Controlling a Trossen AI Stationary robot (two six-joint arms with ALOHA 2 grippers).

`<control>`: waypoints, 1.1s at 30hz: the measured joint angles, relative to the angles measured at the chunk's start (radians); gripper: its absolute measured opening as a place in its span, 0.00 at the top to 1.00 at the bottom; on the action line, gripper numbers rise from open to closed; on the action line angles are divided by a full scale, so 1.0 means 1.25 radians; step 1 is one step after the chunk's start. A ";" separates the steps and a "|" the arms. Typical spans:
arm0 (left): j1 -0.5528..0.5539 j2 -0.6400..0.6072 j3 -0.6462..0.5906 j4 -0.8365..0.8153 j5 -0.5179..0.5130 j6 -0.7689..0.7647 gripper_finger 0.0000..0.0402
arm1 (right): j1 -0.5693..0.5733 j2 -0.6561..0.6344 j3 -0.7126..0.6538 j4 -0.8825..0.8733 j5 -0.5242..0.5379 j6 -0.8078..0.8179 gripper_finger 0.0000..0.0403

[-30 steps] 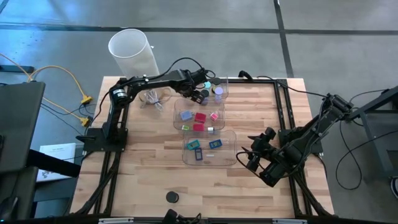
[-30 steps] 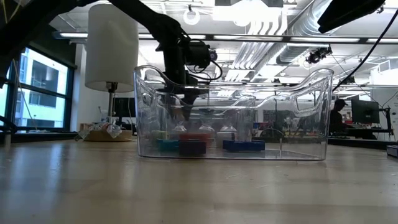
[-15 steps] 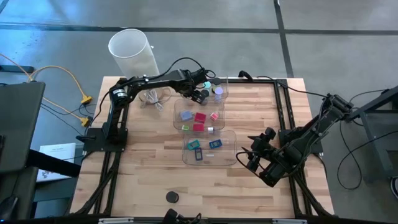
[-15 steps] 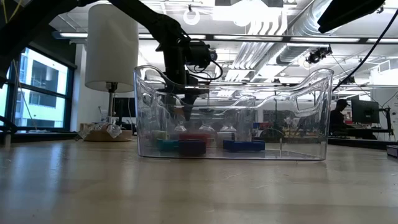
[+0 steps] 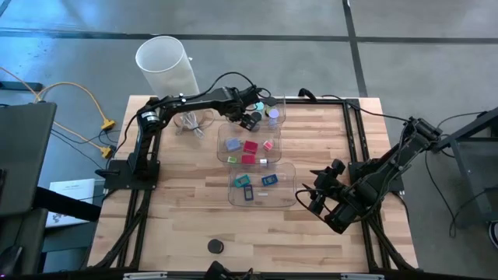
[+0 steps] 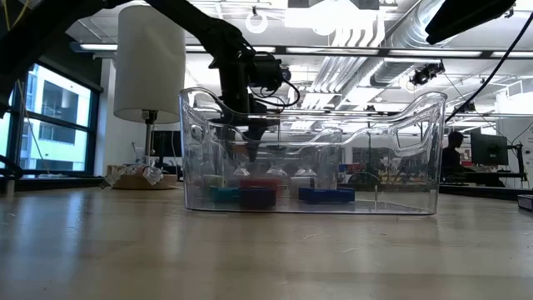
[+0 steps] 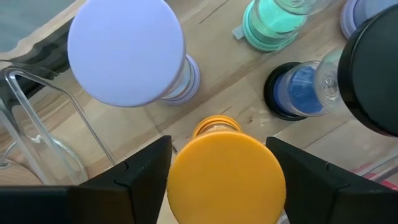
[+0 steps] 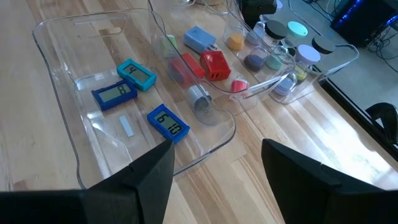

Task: Pick & Place Office items
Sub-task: Put the yellow hourglass into the top transparent bin, then put the dark blue digital timer into the middle transparent bin

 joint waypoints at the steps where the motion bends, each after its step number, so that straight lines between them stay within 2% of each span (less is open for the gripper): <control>1: 0.000 0.000 0.000 0.000 0.000 0.000 0.36 | 0.000 0.000 0.000 0.000 0.000 0.000 0.43; 7: 0.000 0.000 0.000 0.007 0.001 -0.002 0.28 | 0.000 0.000 0.000 0.000 0.000 0.000 0.43; 15: 0.000 -0.026 -0.001 0.014 0.003 -0.002 0.28 | 0.000 0.000 0.000 0.000 0.000 0.000 0.43; 22: -0.013 -0.090 -0.001 0.011 0.004 0.004 0.28 | 0.000 0.000 0.000 0.000 0.000 0.000 0.43; 28: -0.059 -0.176 0.000 -0.001 0.004 0.021 0.28 | 0.000 0.000 0.000 0.000 0.000 0.000 0.43; 33: -0.132 -0.244 0.000 -0.034 0.005 0.040 0.28 | 0.000 0.000 0.000 0.011 -0.013 0.000 0.43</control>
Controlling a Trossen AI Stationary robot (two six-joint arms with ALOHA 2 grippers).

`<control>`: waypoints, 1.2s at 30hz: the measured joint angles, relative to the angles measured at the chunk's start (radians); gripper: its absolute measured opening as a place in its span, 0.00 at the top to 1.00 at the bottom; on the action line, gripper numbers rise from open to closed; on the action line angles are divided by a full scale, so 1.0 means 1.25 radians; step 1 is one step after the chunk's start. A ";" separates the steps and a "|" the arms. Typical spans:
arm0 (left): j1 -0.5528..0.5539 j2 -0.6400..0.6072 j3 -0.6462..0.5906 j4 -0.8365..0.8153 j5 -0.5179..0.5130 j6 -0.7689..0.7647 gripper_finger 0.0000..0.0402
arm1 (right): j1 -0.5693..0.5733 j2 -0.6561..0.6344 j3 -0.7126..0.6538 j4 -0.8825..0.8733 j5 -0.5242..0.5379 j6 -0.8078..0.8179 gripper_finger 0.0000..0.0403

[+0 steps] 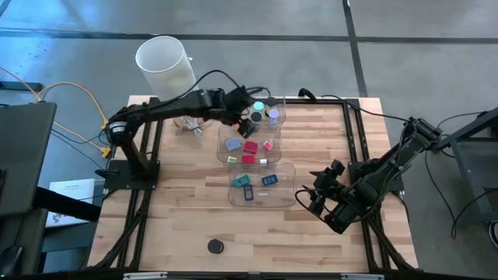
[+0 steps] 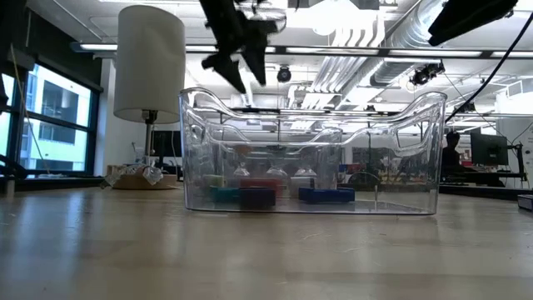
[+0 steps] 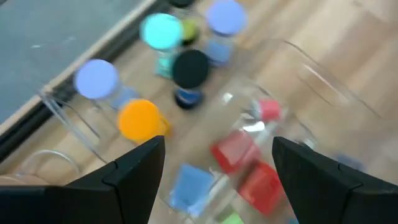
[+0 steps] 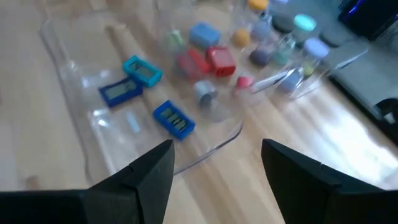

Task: Pick & Place Office items
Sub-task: Put the dark blue digital timer into the middle transparent bin

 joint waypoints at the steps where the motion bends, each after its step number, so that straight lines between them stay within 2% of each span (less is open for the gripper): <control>1: -0.018 -0.011 0.000 -0.010 0.004 -0.001 0.28 | 0.000 0.000 0.000 0.003 -0.013 0.000 0.43; 4: -0.078 -0.032 0.001 -0.053 0.034 -0.006 0.28 | 0.000 0.000 0.000 0.006 -0.076 0.000 0.43; 9: -0.190 -0.037 0.001 -0.179 0.060 -0.089 0.28 | 0.000 0.000 0.000 0.007 -0.250 0.039 0.43; 12: -0.250 -0.037 0.001 -0.252 0.031 -0.142 0.28 | 0.000 0.000 0.000 -0.007 -0.327 0.108 0.43; 15: -0.317 -0.037 0.001 -0.318 -0.028 -0.210 0.28 | 0.000 0.000 0.000 -0.076 -0.384 0.252 0.43; 19: -0.413 -0.037 -0.003 -0.402 -0.114 -0.313 0.28 | 0.002 0.000 0.000 -0.212 -0.434 0.469 0.43; 26: -0.563 -0.037 -0.036 -0.433 -0.128 -0.364 0.28 | 0.025 0.000 -0.018 -0.320 -0.470 0.684 0.43; 30: -0.634 -0.037 -0.061 -0.431 -0.130 -0.415 0.28 | 0.025 0.000 -0.071 -0.307 -0.471 0.715 0.43; 36: -0.713 -0.036 -0.097 -0.429 -0.163 -0.507 0.28 | 0.023 0.000 -0.138 -0.206 -0.499 0.731 0.43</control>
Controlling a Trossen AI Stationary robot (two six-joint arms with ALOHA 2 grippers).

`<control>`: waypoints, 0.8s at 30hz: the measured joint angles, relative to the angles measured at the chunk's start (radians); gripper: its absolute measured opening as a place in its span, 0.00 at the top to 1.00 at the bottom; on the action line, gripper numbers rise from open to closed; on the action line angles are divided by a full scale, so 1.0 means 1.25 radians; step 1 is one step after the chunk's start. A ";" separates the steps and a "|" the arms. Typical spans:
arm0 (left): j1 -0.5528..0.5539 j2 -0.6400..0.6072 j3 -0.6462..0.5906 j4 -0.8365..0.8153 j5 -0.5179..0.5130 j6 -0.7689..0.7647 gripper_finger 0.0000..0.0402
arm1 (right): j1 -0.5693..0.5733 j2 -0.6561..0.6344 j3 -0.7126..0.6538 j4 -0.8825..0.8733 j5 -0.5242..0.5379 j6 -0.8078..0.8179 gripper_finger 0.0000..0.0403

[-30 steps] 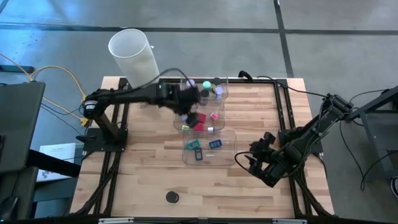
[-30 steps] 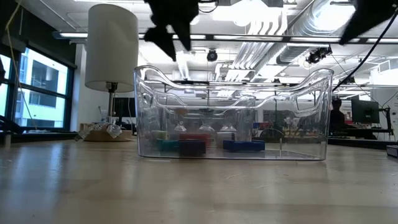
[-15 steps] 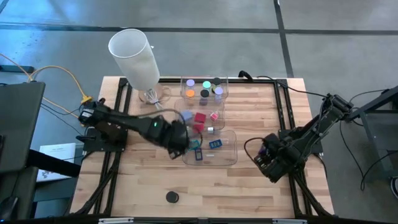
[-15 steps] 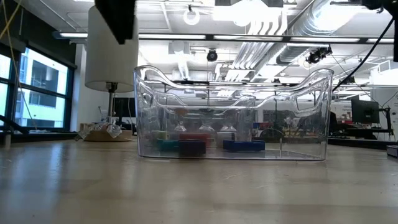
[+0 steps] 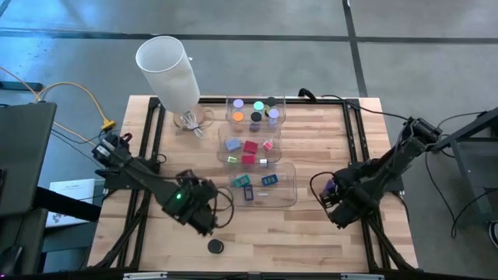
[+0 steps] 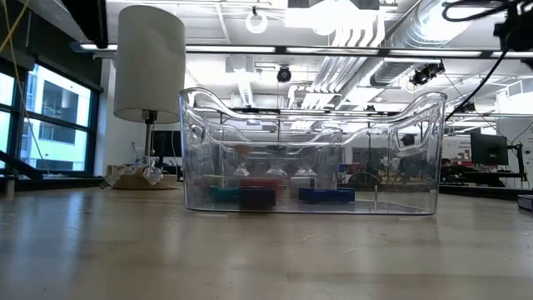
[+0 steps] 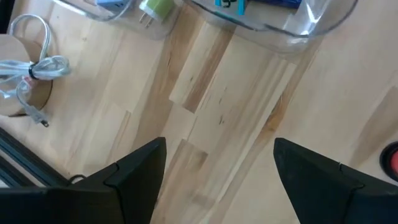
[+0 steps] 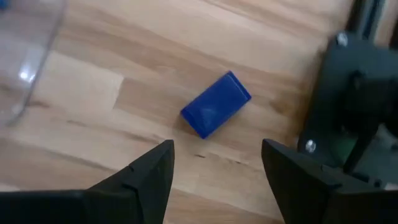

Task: Pick & Place Office items
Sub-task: Put the dark blue digital timer into the middle transparent bin

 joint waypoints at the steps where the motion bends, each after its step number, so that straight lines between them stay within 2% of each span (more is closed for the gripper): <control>1: -0.011 0.000 -0.004 0.000 -0.005 -0.015 0.28 | -0.004 0.000 -0.009 0.008 -0.006 0.025 0.43; 4: -0.036 0.000 -0.014 0.003 -0.018 -0.048 0.28 | -0.025 0.000 -0.028 0.013 -0.027 0.091 0.43; 11: -0.063 0.000 -0.026 0.008 -0.066 -0.059 0.28 | -0.091 0.000 -0.077 0.031 -0.051 0.133 0.43; 19: -0.063 0.004 -0.026 0.012 -0.071 -0.054 0.28 | -0.167 0.000 -0.125 0.126 -0.050 0.081 0.43; 24: -0.063 0.005 -0.032 0.023 -0.071 -0.050 0.28 | -0.184 0.000 -0.135 0.158 -0.072 0.069 0.43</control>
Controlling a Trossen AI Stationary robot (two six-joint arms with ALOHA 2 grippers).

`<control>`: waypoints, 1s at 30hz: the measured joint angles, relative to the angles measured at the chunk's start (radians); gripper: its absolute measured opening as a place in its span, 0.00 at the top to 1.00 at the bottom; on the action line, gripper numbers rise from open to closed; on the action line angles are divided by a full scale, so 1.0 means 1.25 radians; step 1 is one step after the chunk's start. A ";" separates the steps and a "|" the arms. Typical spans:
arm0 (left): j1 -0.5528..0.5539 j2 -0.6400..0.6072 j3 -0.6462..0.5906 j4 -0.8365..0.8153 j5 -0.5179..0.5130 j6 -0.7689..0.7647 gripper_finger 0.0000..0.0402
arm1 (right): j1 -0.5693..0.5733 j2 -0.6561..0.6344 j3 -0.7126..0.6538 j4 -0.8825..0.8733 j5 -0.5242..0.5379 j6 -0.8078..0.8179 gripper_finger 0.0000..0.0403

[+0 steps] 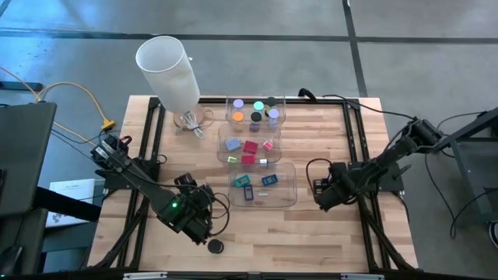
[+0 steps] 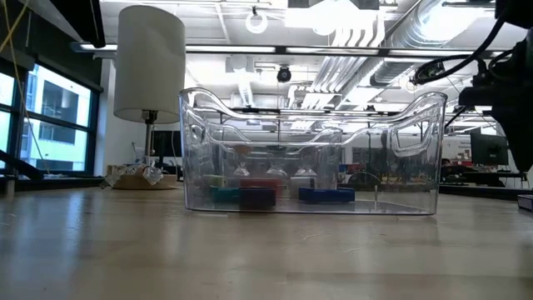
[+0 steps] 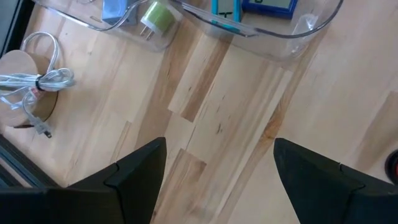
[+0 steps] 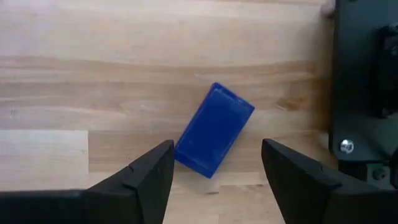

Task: Pick & Place Office items
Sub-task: Put the dark blue digital timer into the middle transparent bin

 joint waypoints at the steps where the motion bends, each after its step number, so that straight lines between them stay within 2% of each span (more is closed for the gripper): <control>1: 0.000 0.000 0.000 0.000 0.000 0.000 0.28 | 0.000 0.000 0.000 0.004 -0.004 0.000 0.43; 10: 0.000 0.000 0.000 0.000 -0.027 0.012 0.28 | 0.001 0.000 0.000 0.082 -0.028 -0.005 0.43; 23: -0.006 0.000 0.000 0.000 -0.043 0.013 0.28 | 0.000 0.000 0.000 0.072 -0.031 0.007 0.43; 30: -0.023 0.000 0.000 0.000 -0.057 0.013 0.28 | -0.031 0.000 0.000 0.062 -0.023 0.005 0.43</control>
